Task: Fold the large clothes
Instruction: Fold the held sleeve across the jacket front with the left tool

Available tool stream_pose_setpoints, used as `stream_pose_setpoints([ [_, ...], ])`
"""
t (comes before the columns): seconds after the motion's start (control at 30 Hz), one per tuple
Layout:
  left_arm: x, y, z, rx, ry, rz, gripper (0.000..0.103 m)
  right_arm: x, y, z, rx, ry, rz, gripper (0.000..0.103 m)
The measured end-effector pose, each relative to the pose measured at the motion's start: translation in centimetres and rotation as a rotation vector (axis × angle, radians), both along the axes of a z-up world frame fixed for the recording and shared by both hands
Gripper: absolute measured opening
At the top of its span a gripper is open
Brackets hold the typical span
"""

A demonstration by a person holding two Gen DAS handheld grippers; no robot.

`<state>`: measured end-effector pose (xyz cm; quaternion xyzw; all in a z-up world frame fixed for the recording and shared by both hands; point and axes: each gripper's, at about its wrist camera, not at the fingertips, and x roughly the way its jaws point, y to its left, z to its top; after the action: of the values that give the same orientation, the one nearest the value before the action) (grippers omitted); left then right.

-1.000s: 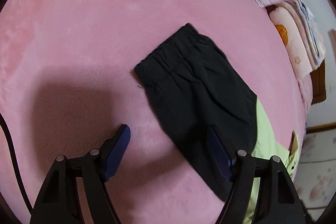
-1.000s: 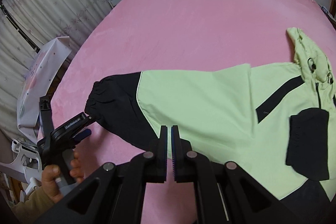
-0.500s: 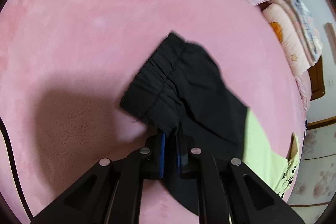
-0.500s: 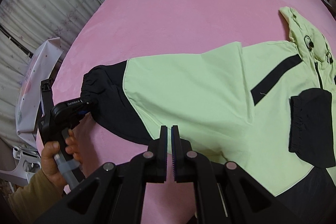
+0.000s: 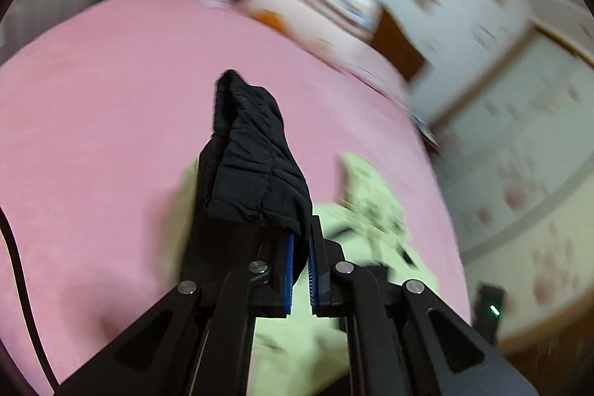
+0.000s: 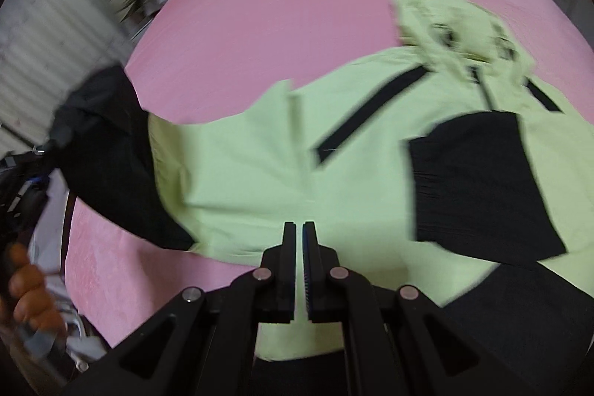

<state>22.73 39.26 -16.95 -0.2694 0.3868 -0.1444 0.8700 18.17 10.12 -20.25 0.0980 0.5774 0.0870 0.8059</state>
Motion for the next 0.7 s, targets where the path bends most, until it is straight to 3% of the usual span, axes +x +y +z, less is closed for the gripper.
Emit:
stream_pose_setpoints([
  [0.13, 1.0, -10.4, -0.6, 0.008, 0.005, -0.203, 0.005, -2.1, -6.4, -0.3, -0.039, -0.002, -0.093, 0.003],
  [0.2, 1.2, -15.1, -2.2, 0.058, 0.035, -0.281, 0.006, -2.9, -9.6, -0.7, -0.06, 0.007, -0.133, 0.003],
  [0.33, 1.0, -21.3, -7.0, 0.159, 0.165, -0.387, 0.021, -4.0, -14.3, -1.8, -0.079, 0.049, -0.181, 0.003],
  [0.47, -0.4, -20.8, -8.7, 0.194, 0.239, -0.348, 0.026, -4.6, -16.8, -2.6, -0.057, 0.074, -0.178, 0.004],
  [0.53, -0.5, -19.4, -8.1, 0.214, 0.238, -0.307, 0.035, -4.6, -17.5, -2.9, -0.022, 0.068, -0.162, 0.017],
  [0.57, -1.1, -18.3, -7.7, 0.233, 0.24, -0.274, 0.039, -4.4, -17.5, -2.9, 0.007, 0.059, -0.15, 0.034],
  [0.6, -1.0, -18.3, -7.6, 0.25, 0.244, -0.241, 0.041, -4.4, -17.4, -2.9, 0.026, 0.05, -0.143, 0.041],
  [0.7, -2.3, -14.0, -7.4, 0.291, 0.267, -0.129, 0.043, -3.1, -16.5, -3.1, 0.082, 0.03, -0.094, 0.042],
])
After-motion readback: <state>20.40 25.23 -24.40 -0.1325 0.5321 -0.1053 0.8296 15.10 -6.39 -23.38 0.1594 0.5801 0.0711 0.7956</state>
